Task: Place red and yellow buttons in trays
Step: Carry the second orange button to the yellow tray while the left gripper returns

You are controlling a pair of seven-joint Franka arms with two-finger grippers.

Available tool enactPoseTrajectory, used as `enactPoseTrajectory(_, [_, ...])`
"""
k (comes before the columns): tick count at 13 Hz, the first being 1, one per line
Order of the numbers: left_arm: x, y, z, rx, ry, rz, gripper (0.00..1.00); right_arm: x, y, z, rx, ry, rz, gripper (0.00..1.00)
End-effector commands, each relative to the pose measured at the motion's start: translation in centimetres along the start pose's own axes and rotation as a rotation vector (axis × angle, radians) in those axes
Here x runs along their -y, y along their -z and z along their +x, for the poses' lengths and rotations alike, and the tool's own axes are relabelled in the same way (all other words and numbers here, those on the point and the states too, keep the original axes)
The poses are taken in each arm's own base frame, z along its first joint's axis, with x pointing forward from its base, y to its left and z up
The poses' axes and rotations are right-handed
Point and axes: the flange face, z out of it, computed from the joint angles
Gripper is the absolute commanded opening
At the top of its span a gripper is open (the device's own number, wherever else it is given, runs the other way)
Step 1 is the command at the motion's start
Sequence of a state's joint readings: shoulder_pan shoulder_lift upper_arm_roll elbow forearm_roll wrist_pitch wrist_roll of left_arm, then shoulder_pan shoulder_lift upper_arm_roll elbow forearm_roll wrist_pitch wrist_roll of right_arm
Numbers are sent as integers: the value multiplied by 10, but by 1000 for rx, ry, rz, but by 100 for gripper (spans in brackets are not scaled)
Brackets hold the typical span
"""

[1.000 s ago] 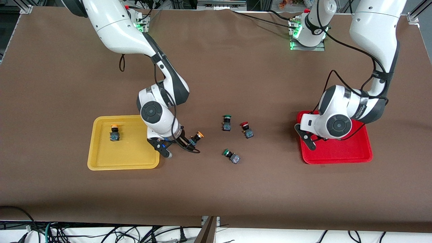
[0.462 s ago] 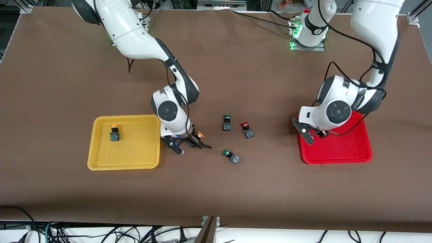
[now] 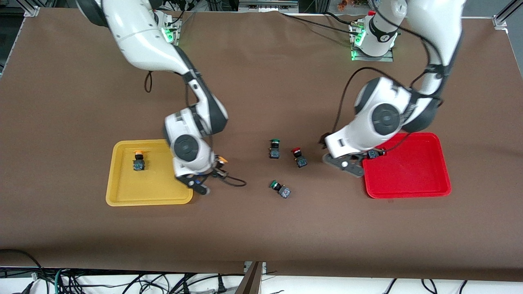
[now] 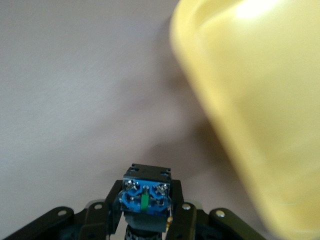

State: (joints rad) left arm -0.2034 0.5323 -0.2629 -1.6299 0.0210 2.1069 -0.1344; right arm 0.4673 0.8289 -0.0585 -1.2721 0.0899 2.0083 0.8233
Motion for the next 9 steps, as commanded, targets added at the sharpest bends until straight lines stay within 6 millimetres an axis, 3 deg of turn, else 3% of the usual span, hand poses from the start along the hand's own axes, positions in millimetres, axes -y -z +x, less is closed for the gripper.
enactPoseTrajectory(1, [-23,-61,38,-84,132,33,100,-69,28,50,94,195,-32,0])
enactPoseTrajectory(4, [-29,-116,31,-125,104,40,100,-120,-19,72,156,225,-82,0])
enactPoseTrajectory(6, [-36,-135,19,-86,113,38,100,-145,-54,78,153,280,-70,0])
enactPoseTrajectory(7, [-38,-141,14,-72,149,39,100,-154,-57,82,156,289,-63,0])
enactPoseTrajectory(8, [-44,-141,11,-67,191,36,100,-155,-49,86,147,294,-50,73])
enactPoseTrajectory(9, [-52,-142,9,-65,234,34,100,-154,-40,88,137,302,-42,100])
